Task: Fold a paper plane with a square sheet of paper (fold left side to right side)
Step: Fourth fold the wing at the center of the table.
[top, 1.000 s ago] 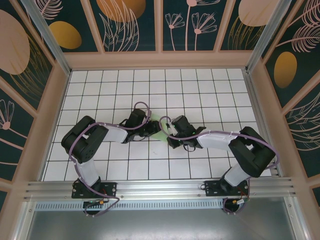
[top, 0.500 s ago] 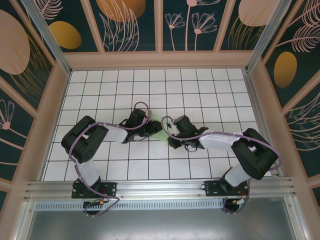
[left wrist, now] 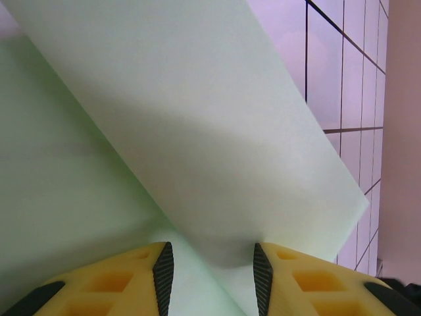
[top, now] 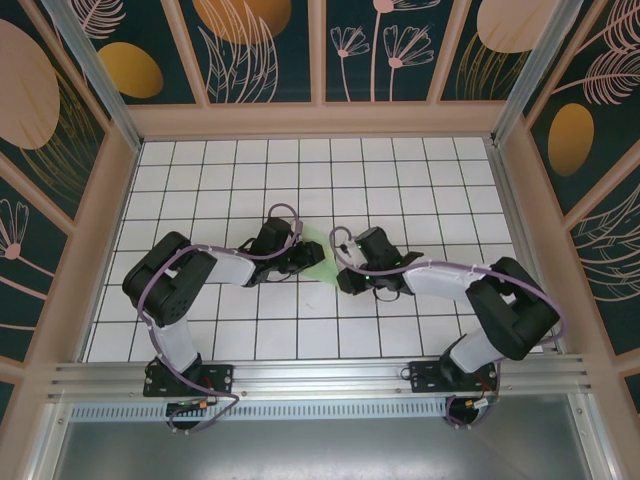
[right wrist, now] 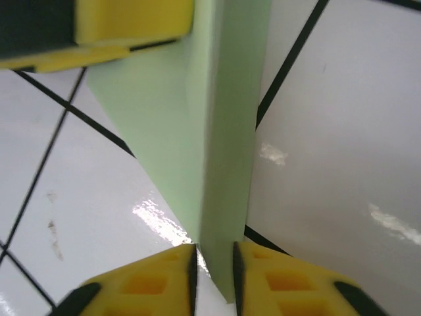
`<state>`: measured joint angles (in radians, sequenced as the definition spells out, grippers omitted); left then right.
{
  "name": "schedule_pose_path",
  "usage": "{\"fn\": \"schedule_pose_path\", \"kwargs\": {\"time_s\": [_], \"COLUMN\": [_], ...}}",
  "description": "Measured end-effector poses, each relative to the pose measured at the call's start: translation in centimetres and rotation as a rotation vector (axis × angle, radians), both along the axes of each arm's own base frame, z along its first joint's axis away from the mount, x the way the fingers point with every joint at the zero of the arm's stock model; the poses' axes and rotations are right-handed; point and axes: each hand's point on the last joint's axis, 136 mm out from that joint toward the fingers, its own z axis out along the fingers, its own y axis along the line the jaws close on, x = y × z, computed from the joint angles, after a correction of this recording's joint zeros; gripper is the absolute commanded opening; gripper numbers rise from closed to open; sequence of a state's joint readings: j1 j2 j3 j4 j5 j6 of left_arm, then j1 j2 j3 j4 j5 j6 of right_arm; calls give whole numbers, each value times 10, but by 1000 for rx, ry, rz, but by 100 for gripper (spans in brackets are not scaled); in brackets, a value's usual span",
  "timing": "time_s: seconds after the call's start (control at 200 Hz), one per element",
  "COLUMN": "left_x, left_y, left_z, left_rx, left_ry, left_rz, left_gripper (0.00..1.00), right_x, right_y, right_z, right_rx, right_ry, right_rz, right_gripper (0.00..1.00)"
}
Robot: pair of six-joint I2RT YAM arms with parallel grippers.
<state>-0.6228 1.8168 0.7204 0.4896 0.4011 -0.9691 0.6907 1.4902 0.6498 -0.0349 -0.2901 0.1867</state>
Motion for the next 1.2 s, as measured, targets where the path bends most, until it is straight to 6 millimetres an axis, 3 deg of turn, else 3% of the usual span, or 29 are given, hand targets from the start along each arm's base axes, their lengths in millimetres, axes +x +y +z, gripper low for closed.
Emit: {"fn": "schedule_pose_path", "kwargs": {"time_s": [0.26,0.405,0.706,1.201], "left_x": [0,1,2,2], "left_y": [0,2,3,4], "left_z": [0,0,0,0], "left_rx": [1,8,13,19], "left_ry": [-1,-4,-4,-2], "left_rz": [2,11,16,20], "left_gripper": [41,41,41,40], "right_x": [26,48,60,68], "right_y": [-4,1,18,27], "right_z": [40,49,49,33], "right_rx": [242,339,417,425], "right_ry": [52,76,128,186], "right_rz": [-6,12,79,93], "right_gripper": [37,37,37,28]}}
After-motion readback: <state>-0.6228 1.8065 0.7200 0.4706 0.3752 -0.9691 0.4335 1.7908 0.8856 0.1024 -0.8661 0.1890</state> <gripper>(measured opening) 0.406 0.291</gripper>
